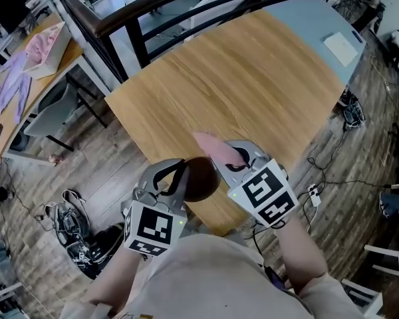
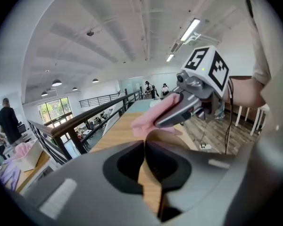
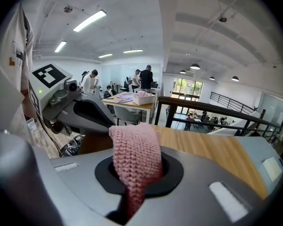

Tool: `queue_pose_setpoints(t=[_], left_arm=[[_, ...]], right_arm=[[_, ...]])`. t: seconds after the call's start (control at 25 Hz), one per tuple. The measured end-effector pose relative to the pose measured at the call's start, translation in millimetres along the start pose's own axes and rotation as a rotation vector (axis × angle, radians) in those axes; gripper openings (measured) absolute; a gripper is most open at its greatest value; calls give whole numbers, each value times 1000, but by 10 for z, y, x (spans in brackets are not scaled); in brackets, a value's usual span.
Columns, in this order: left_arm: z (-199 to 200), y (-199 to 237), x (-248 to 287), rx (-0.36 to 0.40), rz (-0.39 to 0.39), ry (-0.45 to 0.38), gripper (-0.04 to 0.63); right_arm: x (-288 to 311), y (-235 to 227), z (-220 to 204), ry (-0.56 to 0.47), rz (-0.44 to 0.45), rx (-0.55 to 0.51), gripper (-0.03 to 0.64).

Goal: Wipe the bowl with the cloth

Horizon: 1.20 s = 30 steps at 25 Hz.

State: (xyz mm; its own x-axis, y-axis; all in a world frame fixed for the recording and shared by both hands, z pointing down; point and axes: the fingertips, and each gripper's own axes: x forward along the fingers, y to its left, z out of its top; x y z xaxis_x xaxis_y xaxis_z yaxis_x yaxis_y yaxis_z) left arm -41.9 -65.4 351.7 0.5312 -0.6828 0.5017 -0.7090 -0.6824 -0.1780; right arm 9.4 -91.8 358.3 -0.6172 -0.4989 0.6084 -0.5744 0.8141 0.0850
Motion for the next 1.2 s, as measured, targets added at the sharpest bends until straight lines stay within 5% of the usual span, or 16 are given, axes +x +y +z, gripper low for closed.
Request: queue_pose_setpoints(t=[0.24, 0.52, 1.2], left_arm=[[-43, 114, -62, -54, 30, -17, 14], [-98, 317, -68, -227, 65, -58, 14], [-52, 408, -30, -487, 104, -147, 14]], right_arm=[[56, 55, -339, 67, 18, 48, 14], [110, 341, -591, 116, 89, 79, 14], [378, 1156, -464, 57, 261, 101, 15]])
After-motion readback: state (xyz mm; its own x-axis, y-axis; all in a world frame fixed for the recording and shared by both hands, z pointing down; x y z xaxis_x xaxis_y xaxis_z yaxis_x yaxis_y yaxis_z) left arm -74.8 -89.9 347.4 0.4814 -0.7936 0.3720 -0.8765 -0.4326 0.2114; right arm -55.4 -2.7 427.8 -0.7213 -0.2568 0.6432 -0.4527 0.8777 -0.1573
